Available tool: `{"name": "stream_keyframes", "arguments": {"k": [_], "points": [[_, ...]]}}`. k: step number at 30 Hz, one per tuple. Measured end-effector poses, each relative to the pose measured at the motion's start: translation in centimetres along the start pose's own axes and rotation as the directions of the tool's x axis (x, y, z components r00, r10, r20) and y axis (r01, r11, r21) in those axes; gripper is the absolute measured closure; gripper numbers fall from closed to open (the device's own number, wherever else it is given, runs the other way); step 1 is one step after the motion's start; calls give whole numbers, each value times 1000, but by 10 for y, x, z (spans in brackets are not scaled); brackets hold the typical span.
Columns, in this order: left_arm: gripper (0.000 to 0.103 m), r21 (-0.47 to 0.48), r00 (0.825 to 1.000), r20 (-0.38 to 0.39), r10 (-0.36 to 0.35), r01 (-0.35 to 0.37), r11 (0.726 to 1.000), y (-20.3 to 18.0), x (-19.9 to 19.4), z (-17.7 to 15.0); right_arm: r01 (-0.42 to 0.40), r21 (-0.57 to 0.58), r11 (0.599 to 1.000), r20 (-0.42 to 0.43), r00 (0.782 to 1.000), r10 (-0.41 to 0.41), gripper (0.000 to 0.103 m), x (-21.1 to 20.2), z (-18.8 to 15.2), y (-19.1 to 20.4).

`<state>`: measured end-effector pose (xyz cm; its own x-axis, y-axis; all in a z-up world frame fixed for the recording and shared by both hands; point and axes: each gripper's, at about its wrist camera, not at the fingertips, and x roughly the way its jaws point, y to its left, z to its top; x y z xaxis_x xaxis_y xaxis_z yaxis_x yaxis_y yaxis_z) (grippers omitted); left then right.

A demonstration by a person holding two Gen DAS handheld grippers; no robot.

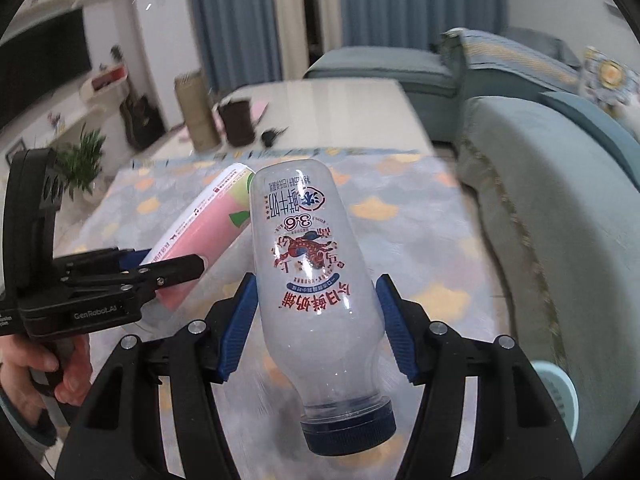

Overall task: Collect trash
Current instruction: 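Carry both bottles to the wastebasket and open both tools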

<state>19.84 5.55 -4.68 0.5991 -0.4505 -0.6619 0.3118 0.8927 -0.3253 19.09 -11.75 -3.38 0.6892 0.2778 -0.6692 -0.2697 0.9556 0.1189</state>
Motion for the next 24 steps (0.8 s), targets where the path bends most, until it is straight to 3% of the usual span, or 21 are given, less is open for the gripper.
{"name": "stream_keyframes", "arguments": {"k": [6,11,16,18,24], "points": [[57,113,989,7,-146,144,983,-109,-4,3,90,160,983,75,992,-103,46,-83,-30,-72],[57,105,968,-16,-250,250,963,-182,18,-2,145,401,905,80,978,-193,46,-123,-74,-144],[57,80,948,-59,-314,318,945,-233,54,-20,248,547,800,-23,959,-282,46,-135,-116,-211],[57,95,945,-78,-316,323,942,-246,69,-29,279,596,753,-83,954,-288,46,-130,-136,-235],[56,105,933,-172,-316,336,936,-264,115,-53,349,661,664,-218,936,-275,45,-109,-175,-280]]}}
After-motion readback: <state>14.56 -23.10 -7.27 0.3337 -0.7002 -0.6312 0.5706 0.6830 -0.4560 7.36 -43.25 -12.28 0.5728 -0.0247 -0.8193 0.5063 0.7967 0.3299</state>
